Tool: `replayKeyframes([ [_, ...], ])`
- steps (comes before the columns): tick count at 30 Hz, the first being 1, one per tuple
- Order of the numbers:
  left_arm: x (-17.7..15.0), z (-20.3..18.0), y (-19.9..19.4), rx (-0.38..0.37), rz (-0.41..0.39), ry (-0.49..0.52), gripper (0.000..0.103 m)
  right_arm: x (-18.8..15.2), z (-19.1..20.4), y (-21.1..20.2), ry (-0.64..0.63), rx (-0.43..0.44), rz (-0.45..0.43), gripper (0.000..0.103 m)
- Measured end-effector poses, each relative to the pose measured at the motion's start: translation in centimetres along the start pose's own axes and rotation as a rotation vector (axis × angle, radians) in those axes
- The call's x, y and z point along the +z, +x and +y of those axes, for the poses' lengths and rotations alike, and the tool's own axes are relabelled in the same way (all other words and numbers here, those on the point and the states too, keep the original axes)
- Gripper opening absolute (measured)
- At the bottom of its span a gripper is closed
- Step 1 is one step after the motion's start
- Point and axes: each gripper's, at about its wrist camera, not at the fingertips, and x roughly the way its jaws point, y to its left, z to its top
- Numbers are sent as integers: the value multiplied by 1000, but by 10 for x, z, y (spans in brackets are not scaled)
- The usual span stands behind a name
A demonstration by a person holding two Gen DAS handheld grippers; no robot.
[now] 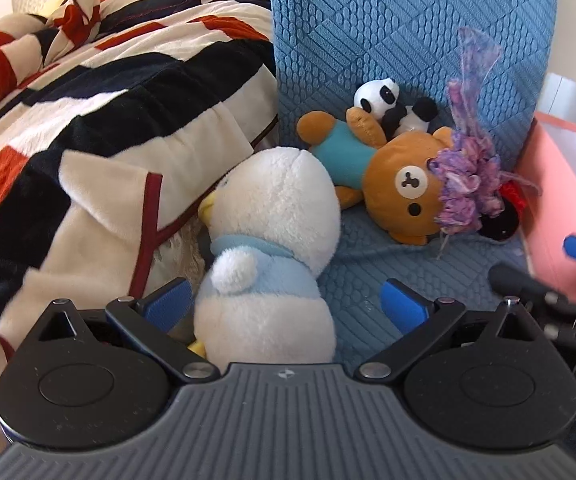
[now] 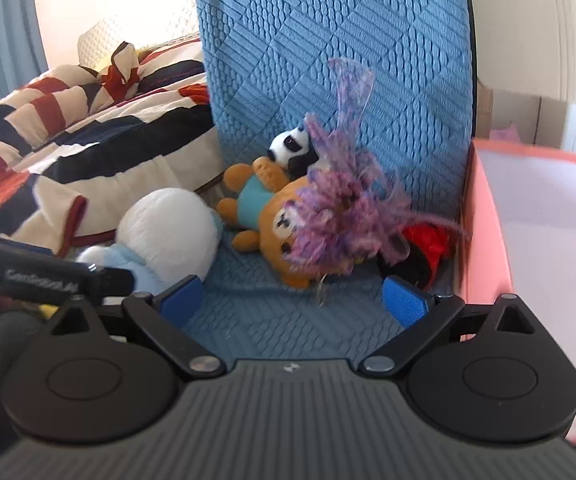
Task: Organize objects
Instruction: 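Close the right gripper on the purple ribbon bow while the left gripper approaches the penguin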
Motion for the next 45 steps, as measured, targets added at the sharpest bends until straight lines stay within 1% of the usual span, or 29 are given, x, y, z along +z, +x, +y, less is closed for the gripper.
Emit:
replayKeyframes([
  [2,4,4,6,9,17,-2,102,3,-1,8,-22,-16,-5,99],
  [5,7,8,15,-1,21,5,102,6,-4,19,-47,-24,-29,99],
  [8,10,9,29,31,52,13,102,12,-7,37,-101,-41,-26,99],
  [10,10,9,35,37,64,22,102,16,-12,50,-123,-62,-17,99],
  [12,11,8,41,34,69,34,102,21,-18,63,-111,-73,0,99],
  [16,14,3,54,59,89,73,102,29,-27,86,-84,-96,16,99],
  [19,17,1,65,69,108,88,102,32,-31,100,-66,-84,28,98],
  [22,20,1,77,99,141,118,102,33,-35,112,-38,-86,58,88],
  [23,21,3,80,103,150,117,102,33,-37,116,-25,-86,72,83],
  [24,22,6,83,92,155,105,102,33,-39,118,-11,-78,84,80],
  [26,25,15,86,63,164,50,102,34,-41,121,9,-61,99,79],
  [28,26,20,90,61,180,19,102,34,-42,124,29,-49,114,79],
  [31,26,20,94,68,184,22,102,35,-46,129,71,-24,137,75],
  [34,27,17,95,70,187,36,102,36,-45,130,75,-17,136,68],
  [37,27,17,101,66,201,29,102,38,-46,132,82,-3,142,56],
  [38,26,18,101,59,202,22,102,38,-47,132,86,7,146,50],
  [42,22,18,106,43,210,1,102,39,-47,128,84,18,149,39],
  [44,20,17,103,43,202,-8,98,38,-47,125,79,17,147,34],
  [45,18,17,101,35,198,-21,94,38,-47,124,76,15,146,33],
])
